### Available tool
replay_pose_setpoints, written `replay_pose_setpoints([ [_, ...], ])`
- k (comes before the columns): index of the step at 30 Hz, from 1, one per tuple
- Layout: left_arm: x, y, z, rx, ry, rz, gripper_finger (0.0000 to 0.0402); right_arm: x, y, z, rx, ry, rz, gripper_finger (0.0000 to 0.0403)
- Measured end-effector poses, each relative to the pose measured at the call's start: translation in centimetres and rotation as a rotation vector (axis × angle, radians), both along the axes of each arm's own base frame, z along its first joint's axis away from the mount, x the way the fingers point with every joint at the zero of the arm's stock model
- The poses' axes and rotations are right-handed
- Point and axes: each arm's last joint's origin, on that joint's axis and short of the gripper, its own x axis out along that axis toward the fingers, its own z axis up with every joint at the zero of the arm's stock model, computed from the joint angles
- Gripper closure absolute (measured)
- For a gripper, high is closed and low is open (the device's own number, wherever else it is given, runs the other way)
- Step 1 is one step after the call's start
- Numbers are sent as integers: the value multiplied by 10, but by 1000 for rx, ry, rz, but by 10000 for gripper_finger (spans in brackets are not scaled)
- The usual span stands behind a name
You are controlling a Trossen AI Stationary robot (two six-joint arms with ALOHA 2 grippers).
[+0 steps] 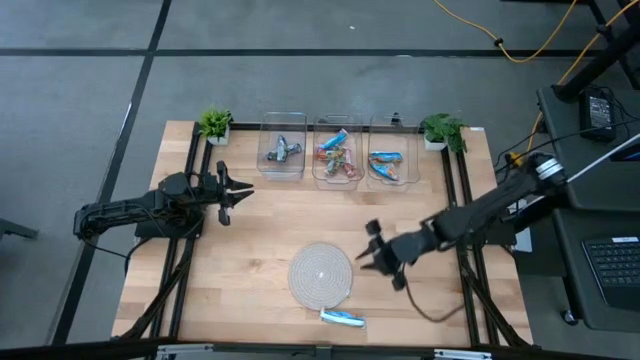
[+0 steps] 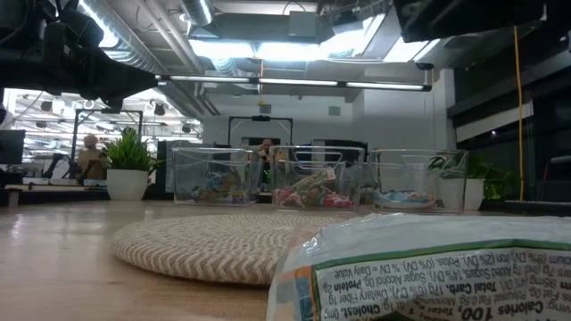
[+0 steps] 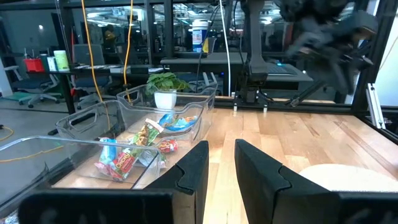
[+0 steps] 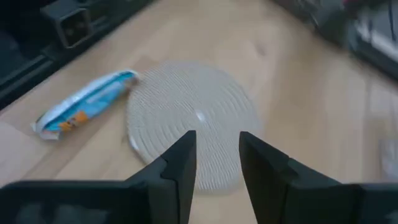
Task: Pick and place Granola Bars by type
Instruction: Put the orange granola bar into the right transparent bin
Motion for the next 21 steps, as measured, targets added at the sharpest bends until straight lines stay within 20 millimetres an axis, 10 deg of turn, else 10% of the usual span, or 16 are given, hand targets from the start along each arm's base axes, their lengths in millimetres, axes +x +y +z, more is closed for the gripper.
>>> replay_pose_setpoints([
  [6, 0, 0, 0, 0, 0, 0, 329, 22, 34, -22, -95, -22, 134, 279],
  [21, 0, 0, 0, 0, 0, 0, 329, 52, 107, -1, -183, 165, 246, 277],
])
